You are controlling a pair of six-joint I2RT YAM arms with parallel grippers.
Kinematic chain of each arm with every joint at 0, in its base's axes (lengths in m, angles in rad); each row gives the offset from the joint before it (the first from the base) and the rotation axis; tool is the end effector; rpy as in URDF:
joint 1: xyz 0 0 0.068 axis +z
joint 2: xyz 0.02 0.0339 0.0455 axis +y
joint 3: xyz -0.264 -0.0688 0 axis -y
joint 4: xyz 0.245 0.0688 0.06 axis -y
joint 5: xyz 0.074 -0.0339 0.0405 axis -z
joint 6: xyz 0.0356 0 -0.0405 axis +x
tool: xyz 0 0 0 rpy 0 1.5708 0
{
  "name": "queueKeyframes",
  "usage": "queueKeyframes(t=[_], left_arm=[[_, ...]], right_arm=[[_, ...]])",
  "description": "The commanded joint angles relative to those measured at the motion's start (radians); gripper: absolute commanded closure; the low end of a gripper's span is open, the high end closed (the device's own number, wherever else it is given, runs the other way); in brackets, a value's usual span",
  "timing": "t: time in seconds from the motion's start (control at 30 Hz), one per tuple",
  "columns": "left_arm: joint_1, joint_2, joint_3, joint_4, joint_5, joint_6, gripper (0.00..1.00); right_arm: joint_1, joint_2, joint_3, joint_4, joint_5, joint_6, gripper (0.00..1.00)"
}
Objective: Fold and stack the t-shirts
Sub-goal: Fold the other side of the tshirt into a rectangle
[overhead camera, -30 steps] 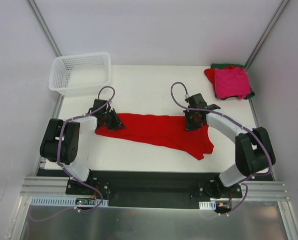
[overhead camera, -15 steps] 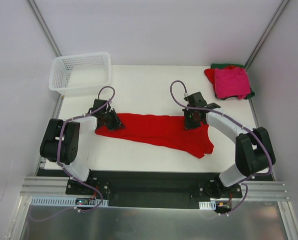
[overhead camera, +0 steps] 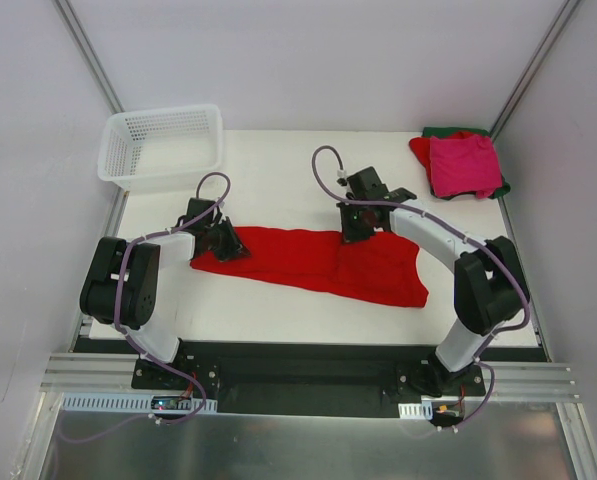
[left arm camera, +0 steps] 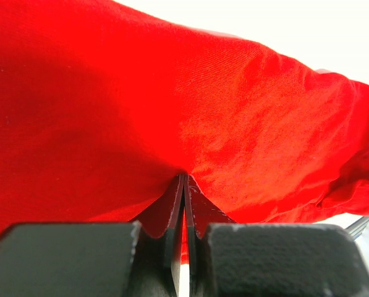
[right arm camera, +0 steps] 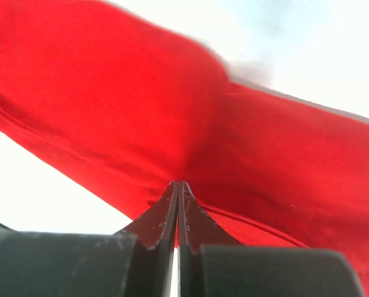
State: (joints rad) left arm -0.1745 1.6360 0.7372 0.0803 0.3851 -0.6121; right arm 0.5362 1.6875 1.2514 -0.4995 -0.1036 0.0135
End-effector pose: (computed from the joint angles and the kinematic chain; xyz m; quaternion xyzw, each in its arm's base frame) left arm 0.3028 -0.0670 0.1444 -0.1295 0.9064 -0.3026 0.2648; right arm 0.3102 0.1886 0.2385 -0.2608 0.9123 0.1320 0.2868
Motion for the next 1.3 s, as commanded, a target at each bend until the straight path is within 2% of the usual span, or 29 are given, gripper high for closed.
queueKeyframes(t=[0.0, 0.1, 0.23, 0.3, 0.37, 0.4, 0.63, 0.73, 0.83, 0.97, 1.13, 1.27], left_arm=[[0.007, 0.024, -0.016, -0.048, -0.031, 0.034, 1.0], [0.006, 0.027, -0.016, -0.048, -0.026, 0.035, 1.0], [0.007, 0.024, -0.015, -0.048, -0.022, 0.037, 1.0], [0.006, 0.016, -0.009, -0.044, -0.011, 0.04, 0.99], [0.004, 0.007, -0.004, -0.036, 0.012, 0.04, 0.92], [-0.006, -0.007, -0.001, -0.034, 0.018, 0.04, 0.83], [-0.089, -0.111, 0.042, -0.031, 0.055, 0.048, 0.59], [-0.141, -0.148, 0.086, -0.031, 0.086, 0.045, 0.55], [-0.207, -0.13, 0.129, -0.021, 0.126, 0.041, 0.54], [-0.285, -0.05, 0.163, 0.07, 0.204, 0.02, 0.54], [-0.37, 0.097, 0.214, 0.297, 0.282, -0.038, 0.55], [-0.411, 0.214, 0.261, 0.421, 0.336, -0.08, 0.62]], right_arm=[[0.047, 0.035, 0.059, -0.027, -0.038, -0.007, 0.99], [0.065, 0.061, 0.069, -0.033, -0.041, -0.006, 0.96], [0.079, 0.066, 0.063, -0.048, 0.011, 0.0, 0.59], [0.077, 0.035, 0.048, -0.057, 0.083, 0.009, 0.51], [0.077, 0.002, 0.039, -0.066, 0.181, 0.019, 0.48], [0.076, -0.011, 0.031, -0.074, 0.205, 0.022, 0.45], [0.059, -0.14, -0.062, -0.079, 0.309, 0.103, 0.41], [0.05, -0.207, -0.124, -0.088, 0.343, 0.141, 0.4], [0.036, -0.276, -0.184, -0.094, 0.341, 0.186, 0.4], [0.015, -0.386, -0.318, -0.099, 0.349, 0.261, 0.39], [-0.002, -0.492, -0.402, -0.132, 0.387, 0.33, 0.38], [-0.022, -0.569, -0.437, -0.152, 0.407, 0.359, 0.36]])
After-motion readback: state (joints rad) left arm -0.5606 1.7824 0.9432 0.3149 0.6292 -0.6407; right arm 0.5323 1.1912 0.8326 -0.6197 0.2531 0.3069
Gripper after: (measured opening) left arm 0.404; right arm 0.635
